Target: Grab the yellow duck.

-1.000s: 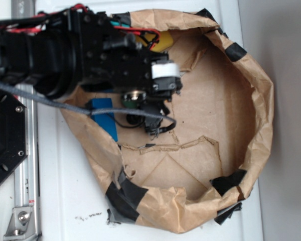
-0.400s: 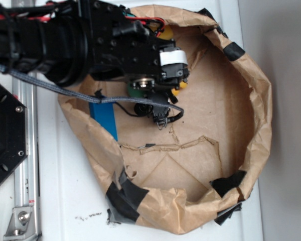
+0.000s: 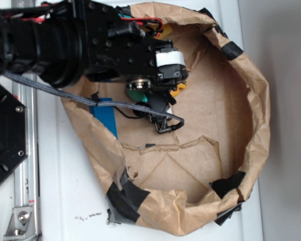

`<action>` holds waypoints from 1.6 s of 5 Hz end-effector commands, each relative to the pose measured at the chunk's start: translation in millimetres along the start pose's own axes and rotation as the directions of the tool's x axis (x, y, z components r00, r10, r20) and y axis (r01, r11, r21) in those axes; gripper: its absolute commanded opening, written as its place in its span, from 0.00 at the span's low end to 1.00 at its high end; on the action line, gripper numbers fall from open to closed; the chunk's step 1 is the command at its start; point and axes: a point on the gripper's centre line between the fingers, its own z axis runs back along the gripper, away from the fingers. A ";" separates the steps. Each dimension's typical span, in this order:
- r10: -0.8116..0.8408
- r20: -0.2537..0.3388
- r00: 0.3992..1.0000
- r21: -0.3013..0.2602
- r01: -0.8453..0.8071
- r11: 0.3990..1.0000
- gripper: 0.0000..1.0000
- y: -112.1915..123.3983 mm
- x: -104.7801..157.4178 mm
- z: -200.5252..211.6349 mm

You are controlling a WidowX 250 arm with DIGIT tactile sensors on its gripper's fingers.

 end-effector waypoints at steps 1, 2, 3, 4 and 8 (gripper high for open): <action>0.013 0.051 0.999 -0.033 -0.011 0.999 1.00 5.0 12.6 19.0; 0.007 0.069 0.998 -0.030 -0.005 1.000 1.00 2.7 19.8 25.5; 0.009 0.081 0.997 -0.033 -0.007 0.999 1.00 6.3 29.8 28.5; 0.006 0.080 0.997 -0.036 -0.003 0.999 1.00 4.7 38.2 25.0; -0.019 0.047 0.999 -0.027 0.020 0.999 1.00 -2.0 25.9 12.6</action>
